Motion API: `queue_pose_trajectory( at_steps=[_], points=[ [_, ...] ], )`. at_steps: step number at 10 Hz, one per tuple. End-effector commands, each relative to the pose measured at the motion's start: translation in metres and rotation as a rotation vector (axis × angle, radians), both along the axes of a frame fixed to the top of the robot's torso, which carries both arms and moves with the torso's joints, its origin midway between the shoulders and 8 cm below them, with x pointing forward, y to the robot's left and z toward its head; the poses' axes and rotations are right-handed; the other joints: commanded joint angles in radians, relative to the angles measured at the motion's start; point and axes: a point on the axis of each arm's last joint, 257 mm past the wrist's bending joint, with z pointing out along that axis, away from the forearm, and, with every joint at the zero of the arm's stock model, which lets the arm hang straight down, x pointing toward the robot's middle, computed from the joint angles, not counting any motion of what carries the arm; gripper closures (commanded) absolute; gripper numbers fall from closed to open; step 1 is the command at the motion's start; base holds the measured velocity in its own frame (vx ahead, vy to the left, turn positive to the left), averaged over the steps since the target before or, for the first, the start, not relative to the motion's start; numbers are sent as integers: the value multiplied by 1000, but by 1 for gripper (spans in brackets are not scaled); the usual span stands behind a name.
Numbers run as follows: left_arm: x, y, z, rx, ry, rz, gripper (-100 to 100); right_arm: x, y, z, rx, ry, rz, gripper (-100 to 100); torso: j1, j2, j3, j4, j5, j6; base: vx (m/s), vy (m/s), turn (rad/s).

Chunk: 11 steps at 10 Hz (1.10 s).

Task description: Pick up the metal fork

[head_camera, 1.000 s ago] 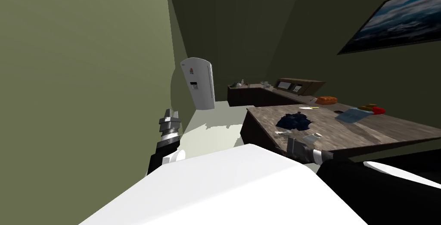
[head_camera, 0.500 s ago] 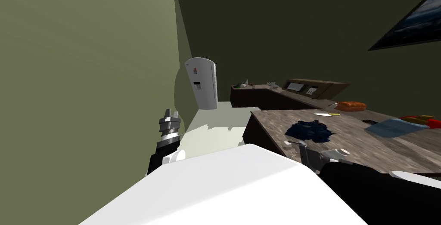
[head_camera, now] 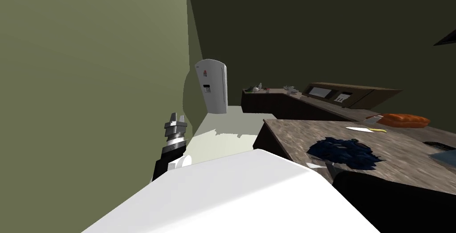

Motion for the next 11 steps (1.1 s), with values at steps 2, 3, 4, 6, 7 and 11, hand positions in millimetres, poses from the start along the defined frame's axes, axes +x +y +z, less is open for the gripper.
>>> queue_pose_trajectory(
  at_steps=[2, 3, 4, 6, 7, 11],
  points=[
    [0, 0, 0, 0, 0, 0, 0, -39, -15, -6, -69, 87, 49, -100, 0, 0, 0, 0, 0, 0, 80, -80, 116],
    [0, 0, 0, 0, 0, 0, 0, -52, -20, -7, -88, 115, 63, -100, -1, 0, 0, 0, 0, 0, 70, -92, 86],
    [0, 0, 0, 0, 0, 0, 0, -62, -24, -8, -104, 138, 74, -100, -2, 0, 0, 0, 0, 0, 78, -85, 62],
    [0, 0, 0, 0, 0, 0, 0, -67, -25, -12, -110, 149, 77, -100, -1, -1, 0, 0, 0, 0, 58, -65, 53],
    [0, 0, 0, 0, 0, 0, 0, -69, -26, -12, -113, 152, 81, 0, 1, 2, 1, 0, 0, 0, 6, -8, 0],
    [0, 0, 0, 0, 0, 0, 0, -74, -22, -29, -111, 151, 61, -100, 4, 5, 3, 1, 0, 0, 5, -10, 62]
  ],
)
